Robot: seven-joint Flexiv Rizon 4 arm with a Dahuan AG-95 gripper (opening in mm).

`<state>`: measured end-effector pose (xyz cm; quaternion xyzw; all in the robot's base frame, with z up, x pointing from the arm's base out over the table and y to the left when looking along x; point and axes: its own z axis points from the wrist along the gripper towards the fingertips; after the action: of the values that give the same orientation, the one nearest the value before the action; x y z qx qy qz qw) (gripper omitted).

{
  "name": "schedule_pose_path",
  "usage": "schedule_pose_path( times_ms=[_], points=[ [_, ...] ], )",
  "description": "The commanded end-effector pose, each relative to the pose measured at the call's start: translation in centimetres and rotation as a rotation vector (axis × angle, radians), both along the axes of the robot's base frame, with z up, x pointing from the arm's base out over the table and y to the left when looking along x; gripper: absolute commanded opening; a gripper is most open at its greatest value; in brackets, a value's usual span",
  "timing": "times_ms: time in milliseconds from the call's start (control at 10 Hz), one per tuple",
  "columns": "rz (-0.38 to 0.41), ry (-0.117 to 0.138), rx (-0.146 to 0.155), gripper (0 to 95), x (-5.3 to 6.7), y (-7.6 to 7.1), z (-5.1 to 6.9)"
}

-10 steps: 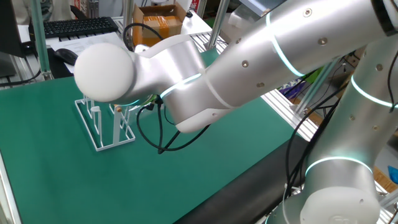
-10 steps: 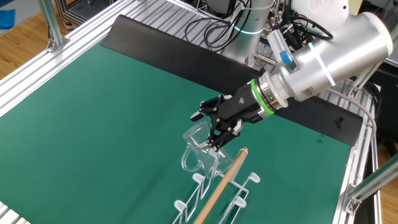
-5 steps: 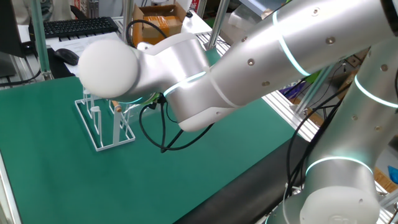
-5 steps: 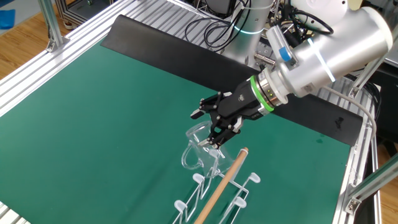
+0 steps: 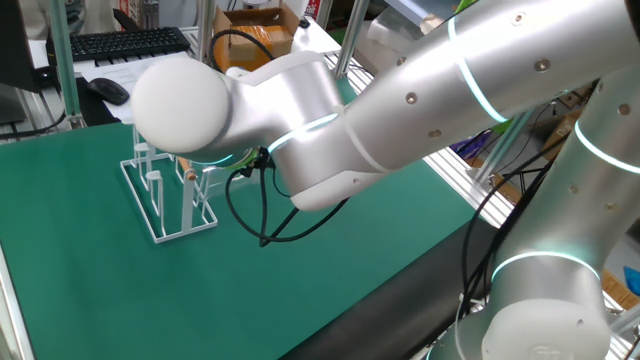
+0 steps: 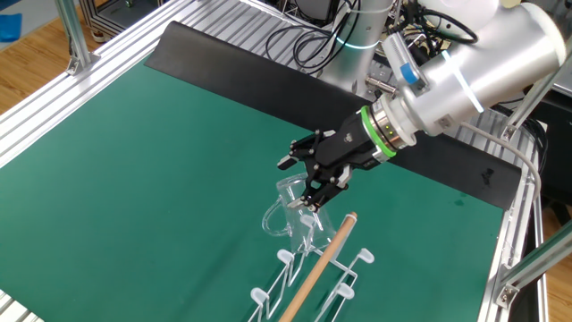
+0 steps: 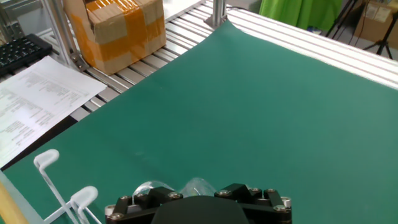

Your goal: Put the cup on the cup rack

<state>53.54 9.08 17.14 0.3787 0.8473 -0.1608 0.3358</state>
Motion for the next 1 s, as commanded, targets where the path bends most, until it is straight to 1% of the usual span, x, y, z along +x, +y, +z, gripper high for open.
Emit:
schedule_pose_path(
  times_ms=[100, 200, 300, 500, 700, 800, 900, 1000],
  points=[
    [0.010, 0.016, 0.006, 76.0, -0.34, -0.27, 0.22],
    [0.005, 0.025, 0.016, 76.0, -0.35, -0.28, 0.23],
    [0.003, 0.028, 0.015, 76.0, -0.35, -0.28, 0.23],
    [0.000, 0.029, 0.063, 76.0, -0.35, -0.28, 0.23],
    [0.008, 0.037, 0.083, 76.0, -0.35, -0.28, 0.23],
    [0.009, 0.030, 0.096, 76.0, -0.35, -0.28, 0.23],
    [0.006, 0.027, 0.103, 76.0, -0.35, -0.28, 0.23],
    [0.005, 0.019, 0.104, 76.0, -0.35, -0.28, 0.23]
  ],
)
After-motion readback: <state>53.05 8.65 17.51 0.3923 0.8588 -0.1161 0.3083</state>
